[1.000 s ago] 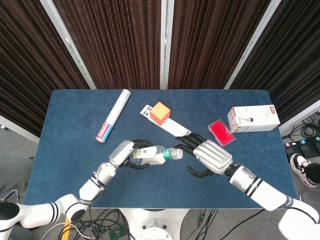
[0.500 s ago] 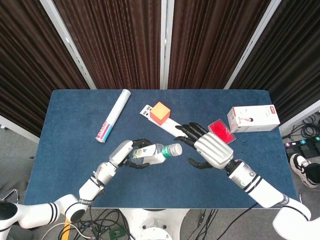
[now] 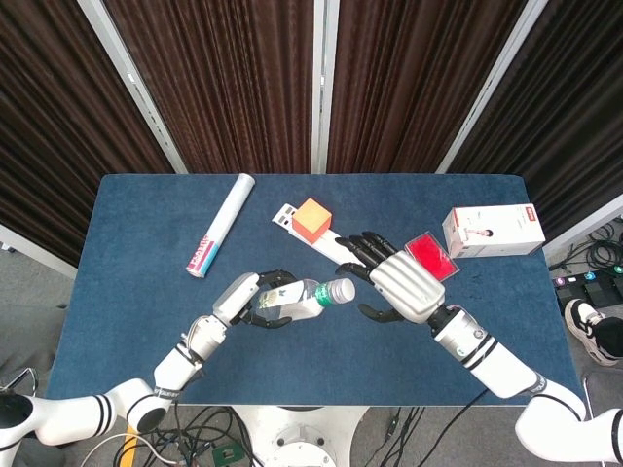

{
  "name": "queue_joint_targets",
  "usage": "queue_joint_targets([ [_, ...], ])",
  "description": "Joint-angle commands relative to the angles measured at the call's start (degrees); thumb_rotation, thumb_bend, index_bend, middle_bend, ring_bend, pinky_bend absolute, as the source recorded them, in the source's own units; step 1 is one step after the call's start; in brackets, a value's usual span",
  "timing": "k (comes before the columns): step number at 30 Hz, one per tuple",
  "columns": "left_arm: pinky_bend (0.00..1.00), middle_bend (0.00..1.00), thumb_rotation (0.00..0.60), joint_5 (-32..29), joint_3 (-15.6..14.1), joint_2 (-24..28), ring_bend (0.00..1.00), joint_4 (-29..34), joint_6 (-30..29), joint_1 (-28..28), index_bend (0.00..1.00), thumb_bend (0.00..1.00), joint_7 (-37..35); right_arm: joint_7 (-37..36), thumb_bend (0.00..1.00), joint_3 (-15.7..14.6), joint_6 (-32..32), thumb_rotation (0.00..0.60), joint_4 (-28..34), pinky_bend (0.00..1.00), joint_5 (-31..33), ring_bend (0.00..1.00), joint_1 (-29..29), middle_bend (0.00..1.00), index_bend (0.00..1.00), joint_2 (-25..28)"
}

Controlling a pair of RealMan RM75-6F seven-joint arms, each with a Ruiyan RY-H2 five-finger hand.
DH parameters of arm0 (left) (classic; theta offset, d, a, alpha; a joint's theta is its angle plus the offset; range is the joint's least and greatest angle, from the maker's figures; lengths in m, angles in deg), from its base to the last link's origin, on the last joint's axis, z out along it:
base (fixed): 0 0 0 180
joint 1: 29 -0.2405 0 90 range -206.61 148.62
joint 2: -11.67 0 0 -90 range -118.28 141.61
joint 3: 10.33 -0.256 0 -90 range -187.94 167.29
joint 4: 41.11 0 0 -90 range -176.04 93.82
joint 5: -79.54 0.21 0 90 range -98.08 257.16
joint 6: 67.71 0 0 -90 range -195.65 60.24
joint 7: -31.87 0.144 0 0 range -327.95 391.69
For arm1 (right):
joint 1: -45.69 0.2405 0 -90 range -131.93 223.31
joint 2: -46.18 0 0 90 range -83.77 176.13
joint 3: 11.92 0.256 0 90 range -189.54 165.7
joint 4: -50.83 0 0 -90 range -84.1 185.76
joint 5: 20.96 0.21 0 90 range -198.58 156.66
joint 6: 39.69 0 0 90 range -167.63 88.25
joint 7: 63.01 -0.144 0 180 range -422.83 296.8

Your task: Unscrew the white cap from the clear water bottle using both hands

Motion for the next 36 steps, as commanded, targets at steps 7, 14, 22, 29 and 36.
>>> queue_joint_targets([
  [7,0.43,0.45,0.6,-0.2,0.2,0.2,0.38,0.4,0.1,0.0,0.45,0.48,0.3,1.3,0.22,0.5,-0.2,0.6,-0.6,0.0,0.6,0.0,0.7,0.02,0.31,-1.5],
  [14,0.43,0.45,0.6,-0.1,0.2,0.3,0.38,0.6,0.2,0.0,0.45,0.48,0.3,2.2,0.22,0.7,-0.6,0.6,-0.8,0.0,1.3,0.0,0.8,0.03,0.33,-2.1],
  [22,0.43,0.45,0.6,-0.2,0.3,0.4,0.38,0.6,0.3,0.0,0.45,0.48,0.1,2.8,0.22,0.9,-0.1,0.6,-1.0,0.0,2.2,0.0,1.3,0.05,0.36,-2.4],
  [29,0.43,0.45,0.6,-0.3,0.3,0.5,0.38,0.6,0.3,-0.1,0.45,0.48,-0.1,3.5,0.25,1.2,0.1,0.6,-1.0,0.0,3.2,0.0,1.7,0.08,0.42,-2.9],
  [36,0.43,0.45,0.6,-0.2,0.1,0.6,0.38,0.4,0.2,-0.3,0.45,0.48,-0.5,4.5,0.33,1.4,-0.2,0.6,-1.2,0.0,4.2,0.0,1.8,0.1,0.48,-3.2],
])
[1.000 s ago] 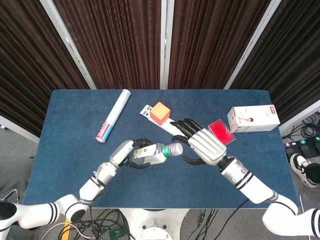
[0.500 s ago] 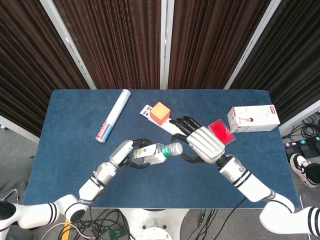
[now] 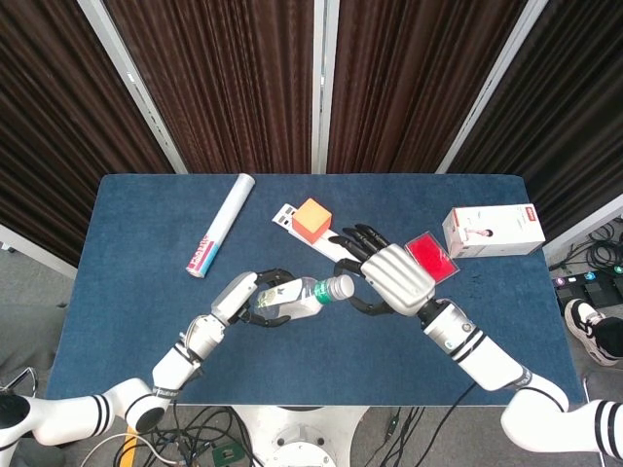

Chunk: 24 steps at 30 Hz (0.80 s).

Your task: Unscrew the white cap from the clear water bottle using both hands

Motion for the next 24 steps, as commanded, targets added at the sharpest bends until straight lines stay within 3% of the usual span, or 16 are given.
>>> queue_joint_targets([
  [1,0.43,0.45,0.6,0.1,-0.1,0.0,0.38,-0.1,0.0,0.0,0.45,0.48,-0.1,0.4,0.34,0.0,-0.3,0.6,-0.2,0.0,0.2,0.0,0.0,0.11,0.48,-0.2],
  [17,0.43,0.45,0.6,0.1,-0.3,-0.2,0.38,-1.4,0.4,0.0,0.45,0.48,-0.6,-1.1,0.37,0.2,-1.8,0.6,0.7,0.0,-0.6,0.0,-1.2,0.12,0.49,2.2],
  [21,0.43,0.45,0.6,0.2,-1.0,0.1,0.38,-3.9,0.6,-0.2,0.45,0.48,3.5,-2.1,0.37,-0.5,-2.2,0.6,0.9,0.0,-1.1,0.0,-2.4,0.11,0.49,3.9],
  [24,0.43,0.44,0.6,-0.3,-2.1,0.7,0.38,-6.8,1.7,-0.3,0.45,0.48,12.1,-2.5,0.37,-1.6,-2.3,0.6,0.7,0.0,-1.3,0.0,-3.6,0.11,0.49,5.2],
])
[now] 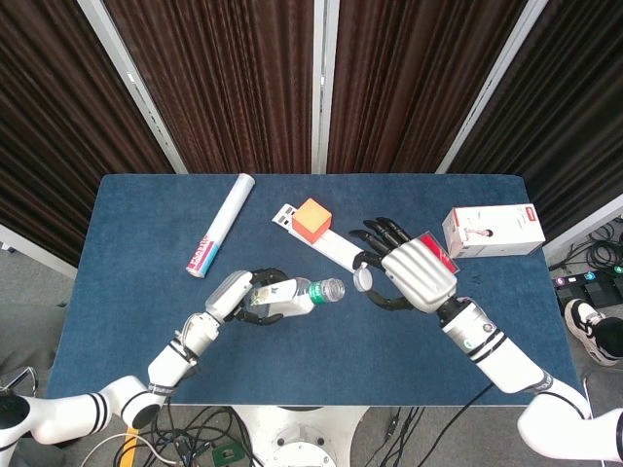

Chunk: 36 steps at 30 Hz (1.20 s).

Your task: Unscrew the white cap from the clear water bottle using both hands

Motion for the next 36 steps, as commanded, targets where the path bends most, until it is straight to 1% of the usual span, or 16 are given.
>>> queue_joint_targets([
  [1,0.42,0.44,0.6,-0.8,-1.6,0.7,0.38,-4.4,1.5,-0.2,0.45,0.48,13.2,-0.6,0.37,-1.3,0.0,0.6,-0.2,0.0,-0.3,0.0,-1.3,0.11,0.49,1.2],
  [4,0.38,0.44,0.6,-3.1,-2.1,0.6,0.38,-5.6,3.0,-0.7,0.45,0.48,23.4,-1.0,0.37,-2.5,0.3,0.6,-0.6,0.0,-0.4,0.0,-2.2,0.1,0.49,1.8],
  [7,0.36,0.43,0.6,-6.2,-2.4,0.3,0.38,-5.7,5.2,-1.1,0.43,0.48,31.2,-1.2,0.37,-3.6,1.0,0.6,-1.3,0.0,-0.4,0.0,-2.9,0.1,0.49,1.9],
  [11,0.32,0.38,0.6,-9.9,-2.5,0.1,0.32,-5.0,7.6,-1.1,0.34,0.43,39.5,-1.4,0.37,-4.5,1.7,0.6,-2.5,0.0,-0.1,0.0,-3.4,0.1,0.5,1.2],
  [13,0.31,0.34,0.6,-11.2,-2.2,0.1,0.28,-3.9,7.6,-1.4,0.27,0.38,42.1,-1.5,0.37,-5.0,2.0,0.6,-3.1,0.0,0.0,0.0,-3.7,0.1,0.5,0.8],
  [14,0.3,0.33,0.6,-11.6,-2.1,0.1,0.27,-3.5,7.4,-1.6,0.25,0.36,43.0,-1.5,0.37,-5.1,2.2,0.6,-3.3,0.0,0.0,0.0,-3.7,0.1,0.5,0.6],
  [15,0.3,0.3,0.6,-12.1,-2.0,0.2,0.24,-3.1,7.3,-1.7,0.21,0.33,43.8,-1.5,0.37,-5.3,2.4,0.6,-3.7,0.0,0.1,0.0,-3.8,0.1,0.5,0.3],
  [18,0.27,0.24,0.6,-13.1,-1.7,0.8,0.19,-1.4,6.5,-2.3,0.14,0.27,45.6,-0.9,0.37,-5.8,3.3,0.6,-5.0,0.0,0.4,0.0,-3.7,0.1,0.5,-0.7],
  [21,0.26,0.23,0.6,-13.9,-1.6,2.0,0.18,0.8,5.6,-3.2,0.11,0.26,46.5,0.9,0.37,-6.4,4.7,0.6,-6.9,0.0,1.2,0.0,-3.2,0.1,0.49,-2.6],
  [24,0.24,0.22,0.6,-13.6,-1.8,3.7,0.17,3.1,3.9,-4.3,0.1,0.26,47.0,2.5,0.37,-6.9,6.6,0.6,-9.2,0.0,2.4,0.0,-2.3,0.09,0.48,-5.4],
  [27,0.23,0.21,0.6,-12.8,-1.8,5.7,0.15,5.4,1.0,-5.9,0.1,0.25,47.0,4.1,0.37,-7.3,8.9,0.6,-12.2,0.0,3.6,0.0,-1.1,0.08,0.47,-8.8],
  [30,0.22,0.21,0.6,-11.5,-2.1,8.0,0.15,7.3,-2.8,-8.1,0.1,0.25,46.6,7.5,0.37,-8.0,11.0,0.6,-15.9,0.0,4.7,0.0,0.2,0.07,0.44,-12.6],
  [36,0.22,0.21,0.6,-10.5,-2.5,10.9,0.15,9.1,-6.9,-11.5,0.1,0.25,43.3,12.3,0.37,-9.0,12.8,0.6,-22.1,0.0,7.3,0.0,1.6,0.04,0.37,-19.0],
])
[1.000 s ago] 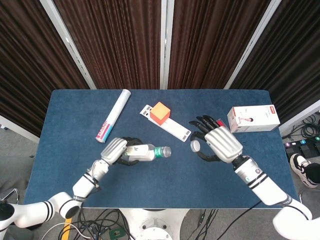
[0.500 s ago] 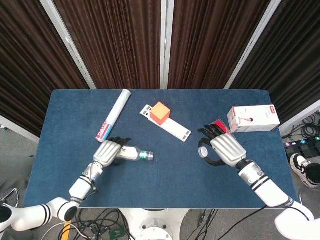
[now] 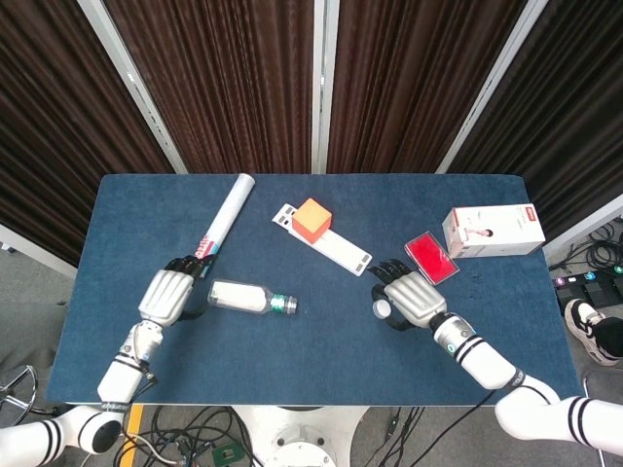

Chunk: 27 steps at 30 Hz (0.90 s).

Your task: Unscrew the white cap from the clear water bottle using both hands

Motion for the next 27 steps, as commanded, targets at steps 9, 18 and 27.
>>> queue_joint_targets([
  [9,0.21,0.21,0.6,1.3,0.4,2.8,0.15,1.3,-2.9,-3.2,0.1,0.25,-4.7,8.6,0.37,-2.0,0.6,0.6,-7.3,0.0,5.1,0.0,1.0,0.0,0.17,-8.3],
  [18,0.2,0.21,0.6,2.0,0.1,8.3,0.15,1.2,-6.6,-6.9,0.11,0.25,-6.5,4.2,0.38,-0.3,-14.6,0.6,0.5,0.0,2.5,0.0,-6.7,0.0,0.05,1.3],
  [27,0.15,0.22,0.6,5.0,-2.6,14.9,0.15,-6.5,-14.3,-14.6,0.14,0.25,-12.6,-10.2,0.39,-3.6,-34.5,0.6,3.9,0.0,-7.2,0.0,-21.3,0.0,0.0,13.1],
])
